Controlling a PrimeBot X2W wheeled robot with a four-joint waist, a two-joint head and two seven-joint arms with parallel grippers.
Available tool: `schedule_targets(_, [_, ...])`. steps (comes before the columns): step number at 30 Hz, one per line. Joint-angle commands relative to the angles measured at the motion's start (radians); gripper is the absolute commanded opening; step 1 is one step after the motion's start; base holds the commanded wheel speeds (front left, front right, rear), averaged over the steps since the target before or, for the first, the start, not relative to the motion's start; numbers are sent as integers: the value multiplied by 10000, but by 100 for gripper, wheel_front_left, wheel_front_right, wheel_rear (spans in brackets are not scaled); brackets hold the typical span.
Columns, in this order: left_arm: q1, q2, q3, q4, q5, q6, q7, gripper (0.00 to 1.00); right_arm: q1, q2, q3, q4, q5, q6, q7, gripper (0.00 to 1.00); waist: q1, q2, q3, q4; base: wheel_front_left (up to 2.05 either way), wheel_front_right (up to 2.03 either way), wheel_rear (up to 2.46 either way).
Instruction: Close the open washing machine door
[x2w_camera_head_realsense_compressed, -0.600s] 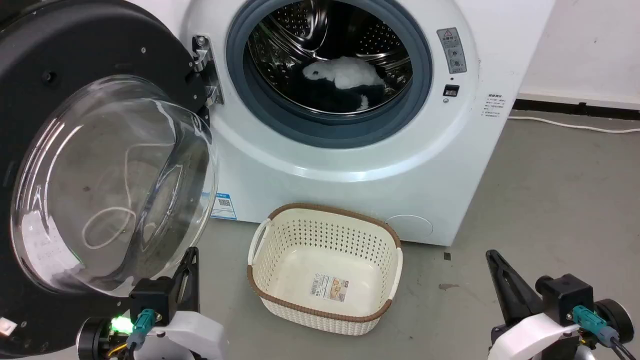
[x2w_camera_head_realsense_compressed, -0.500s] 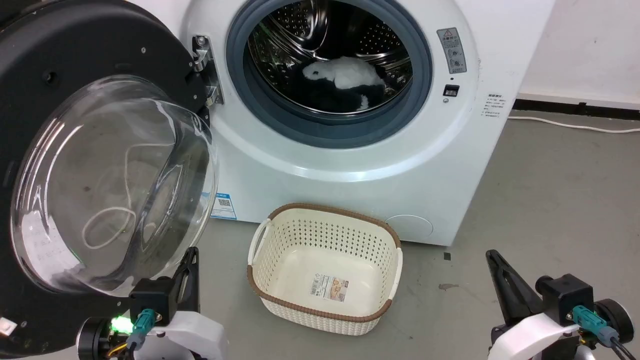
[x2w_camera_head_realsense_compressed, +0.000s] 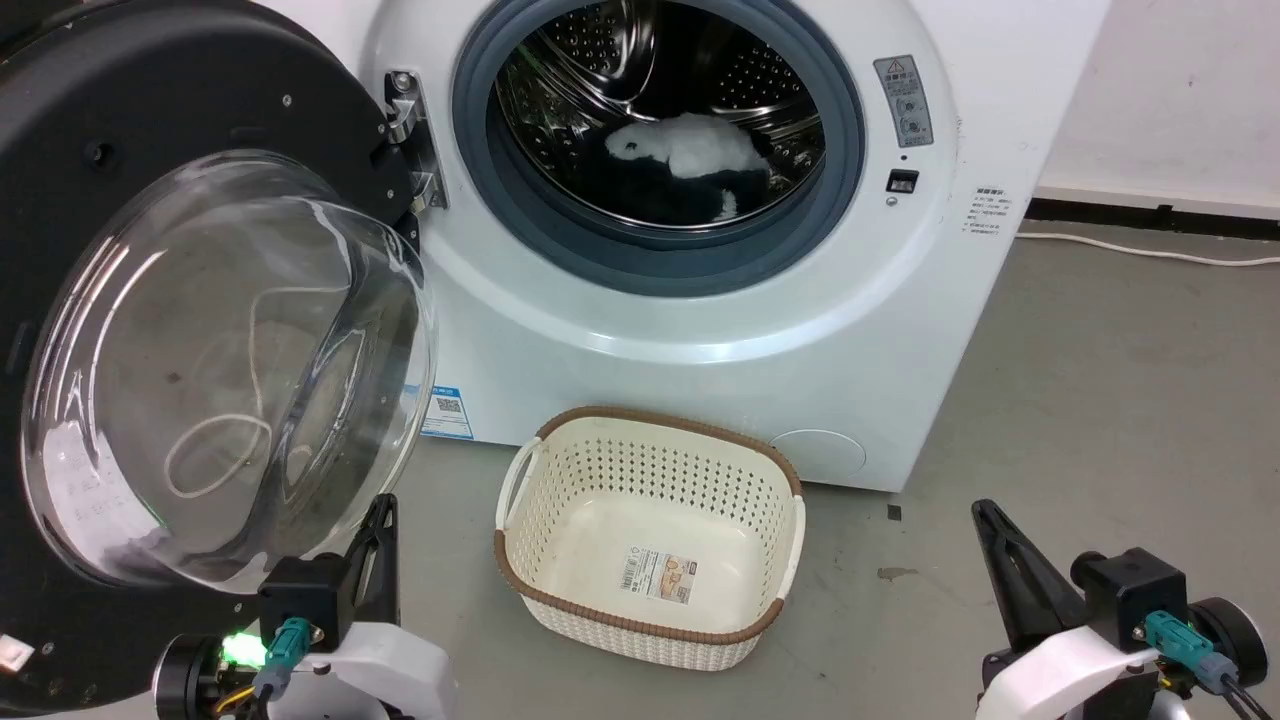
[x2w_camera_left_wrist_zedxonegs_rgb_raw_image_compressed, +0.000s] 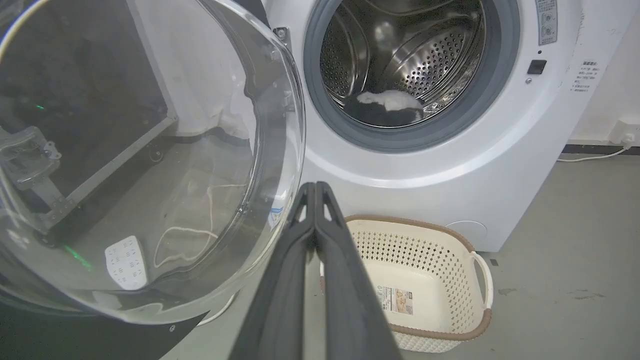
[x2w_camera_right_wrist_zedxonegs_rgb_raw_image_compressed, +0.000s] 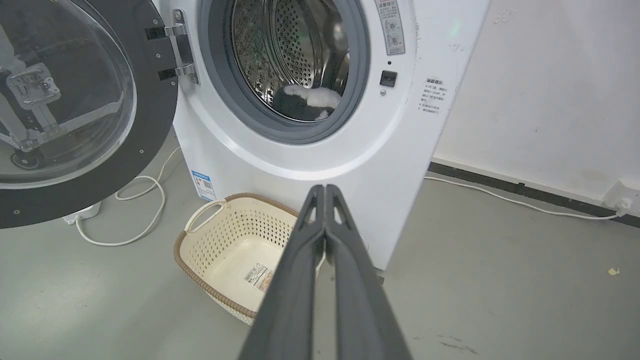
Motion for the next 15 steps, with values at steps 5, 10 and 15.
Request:
schedule_targets(5, [7,-5,20,-43,26,-43,1,0,-140,-8,1,14,-49,8,3,0,0,-1,0,0,0,0,0])
schedule_targets(10, [7,-5,20,-43,26,-43,1,0,-140,-8,1,14,-49,8,3,0,0,-1,0,0,0,0,0])
schedule_targets(15, [7,-5,20,-43,26,-43,1,0,-140,-8,1,14,-49,8,3,0,0,-1,0,0,0,0,0])
